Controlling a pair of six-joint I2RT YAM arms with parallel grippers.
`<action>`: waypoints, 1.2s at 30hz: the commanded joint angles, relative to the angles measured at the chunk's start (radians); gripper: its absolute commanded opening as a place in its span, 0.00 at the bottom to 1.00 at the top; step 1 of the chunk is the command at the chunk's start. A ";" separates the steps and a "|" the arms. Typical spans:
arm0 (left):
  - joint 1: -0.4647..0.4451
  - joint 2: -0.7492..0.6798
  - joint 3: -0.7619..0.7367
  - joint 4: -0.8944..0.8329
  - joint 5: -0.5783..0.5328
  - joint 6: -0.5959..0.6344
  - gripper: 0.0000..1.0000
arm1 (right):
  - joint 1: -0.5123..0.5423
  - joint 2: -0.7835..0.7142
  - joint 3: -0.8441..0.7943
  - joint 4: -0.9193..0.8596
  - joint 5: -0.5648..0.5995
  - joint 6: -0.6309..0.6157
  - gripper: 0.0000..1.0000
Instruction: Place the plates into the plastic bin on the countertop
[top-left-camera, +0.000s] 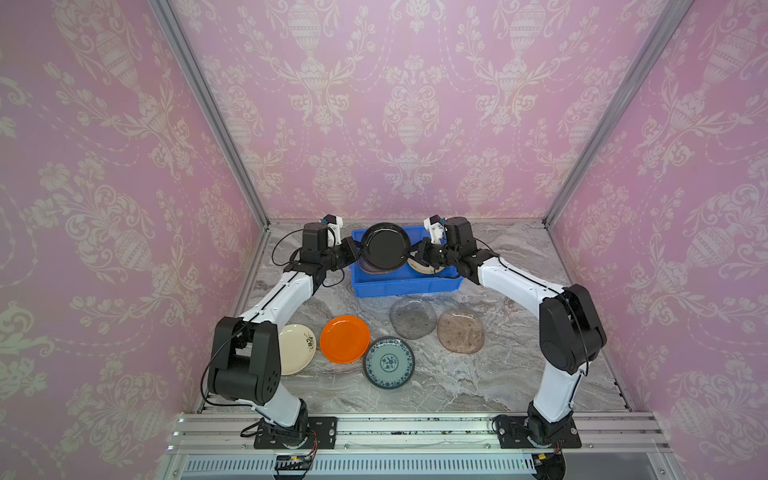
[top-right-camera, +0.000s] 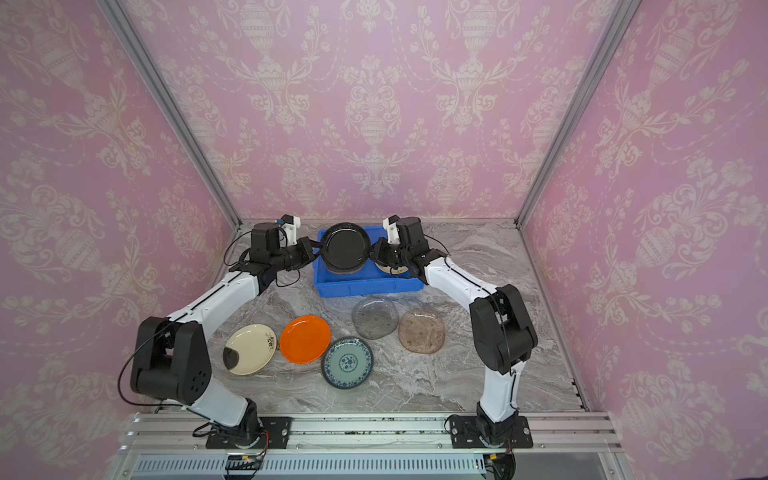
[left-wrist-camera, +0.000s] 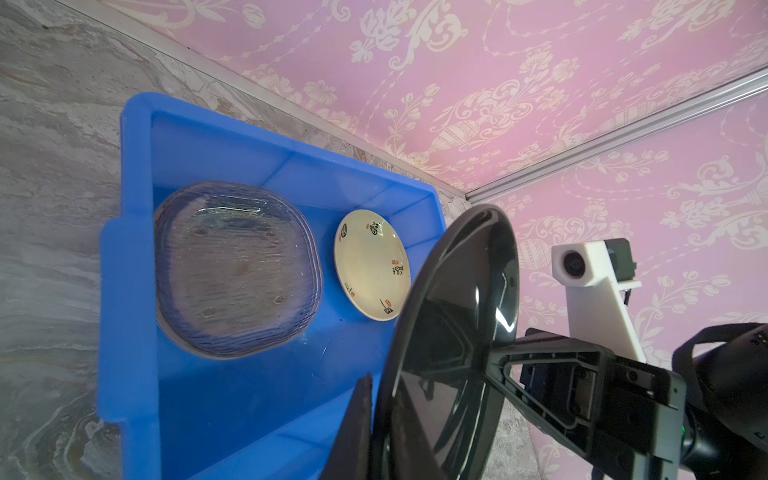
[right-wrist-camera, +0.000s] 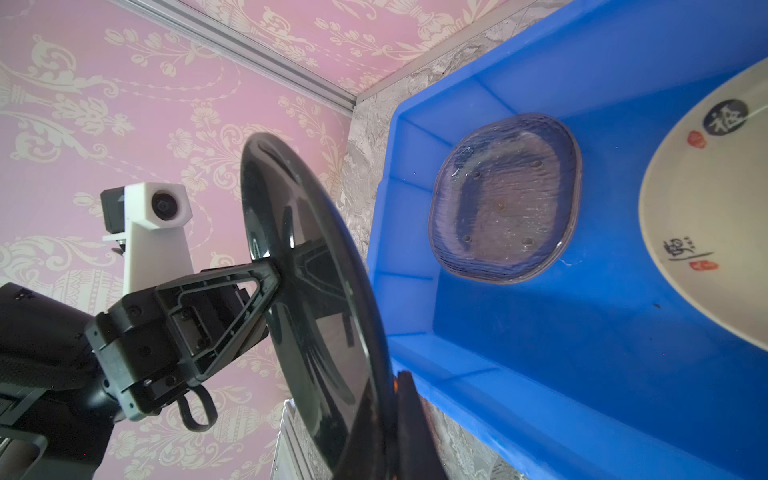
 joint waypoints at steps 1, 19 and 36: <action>-0.009 0.034 0.029 -0.001 0.022 -0.027 0.05 | 0.020 0.008 0.008 0.093 -0.100 0.009 0.00; -0.091 0.283 0.343 -0.136 -0.011 0.038 0.00 | -0.219 -0.221 -0.116 -0.189 0.196 -0.085 0.56; -0.244 0.712 0.845 -0.400 -0.147 0.061 0.00 | -0.298 -0.228 -0.155 -0.155 0.153 -0.053 0.56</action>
